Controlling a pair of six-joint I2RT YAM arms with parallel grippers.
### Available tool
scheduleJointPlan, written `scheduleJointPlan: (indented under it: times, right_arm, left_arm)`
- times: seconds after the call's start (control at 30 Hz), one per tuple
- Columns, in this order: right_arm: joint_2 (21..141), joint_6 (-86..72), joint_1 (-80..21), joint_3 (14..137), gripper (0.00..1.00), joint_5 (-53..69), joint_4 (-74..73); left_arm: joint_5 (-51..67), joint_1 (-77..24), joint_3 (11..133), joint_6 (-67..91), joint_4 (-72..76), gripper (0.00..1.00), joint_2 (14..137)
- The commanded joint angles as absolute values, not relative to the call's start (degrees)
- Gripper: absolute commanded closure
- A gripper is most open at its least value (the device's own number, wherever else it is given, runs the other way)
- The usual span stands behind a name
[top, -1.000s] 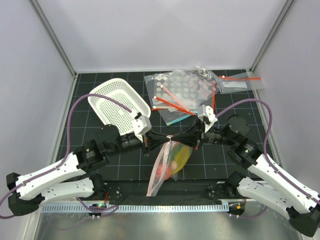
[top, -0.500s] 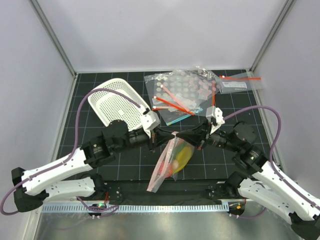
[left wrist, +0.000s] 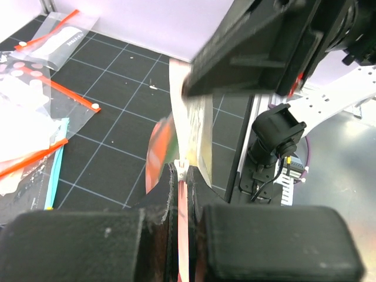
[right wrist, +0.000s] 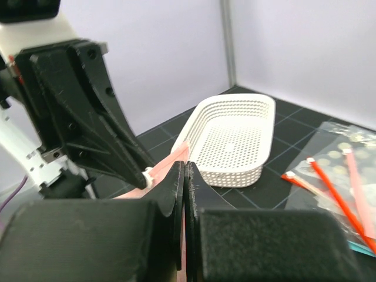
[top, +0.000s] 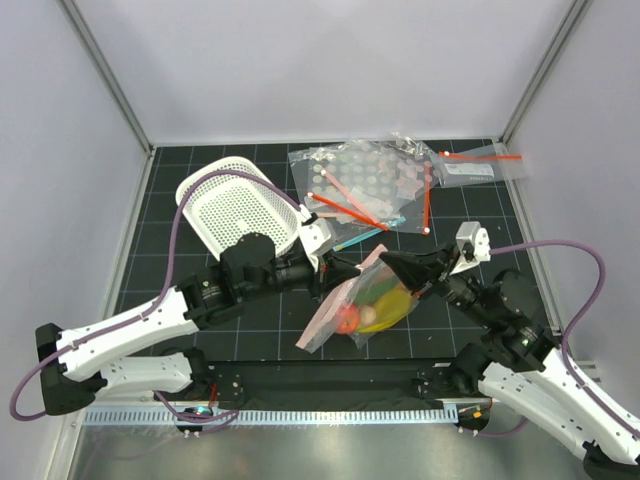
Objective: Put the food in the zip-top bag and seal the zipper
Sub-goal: Zip the zipper food storage bag at the center of the board, then place the zipper food storage bag at the center of the board.
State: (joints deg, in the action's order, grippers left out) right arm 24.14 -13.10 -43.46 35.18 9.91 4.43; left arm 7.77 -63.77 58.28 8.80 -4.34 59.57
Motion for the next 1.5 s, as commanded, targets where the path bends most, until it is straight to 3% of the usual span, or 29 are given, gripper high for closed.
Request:
scheduleJointPlan:
  times: [0.0, 0.27, 0.6, 0.8, 1.07, 1.2, 1.47]
  right_arm:
    - [19.60, -11.78, -42.36, 37.26, 0.99, -7.19, 10.99]
    - [17.93, -10.02, -42.36, 38.94, 0.99, -27.38, 7.99]
    - [15.12, -8.79, -42.28, 35.42, 0.99, -52.70, 15.02]
    - [15.03, -7.03, -42.36, 32.61, 0.99, -61.33, 22.66]
    - [27.05, -9.67, -42.36, 38.05, 0.99, -47.66, 18.64]
    - [40.84, -12.39, -42.36, 46.82, 0.99, -41.06, 13.37]
    - [61.59, -17.92, -42.36, 52.90, 0.99, -31.92, 19.95]
  left_arm:
    - [8.70, -63.55, 60.47, 8.79, -10.99, 0.99, 58.62]
    - [7.03, -63.63, 61.43, 8.96, -13.44, 1.00, 58.97]
    - [1.85, -63.63, 63.72, 9.58, -17.22, 1.00, 61.70]
    - [-2.63, -63.63, 64.69, 10.63, -20.21, 1.00, 62.58]
    - [-14.48, -63.63, 64.95, 13.09, -23.90, 1.00, 61.18]
    - [-25.28, -63.55, 67.23, 15.55, -32.67, 1.00, 60.29]
    - [-42.35, -63.55, 64.52, 18.54, -34.28, 1.00, 52.48]
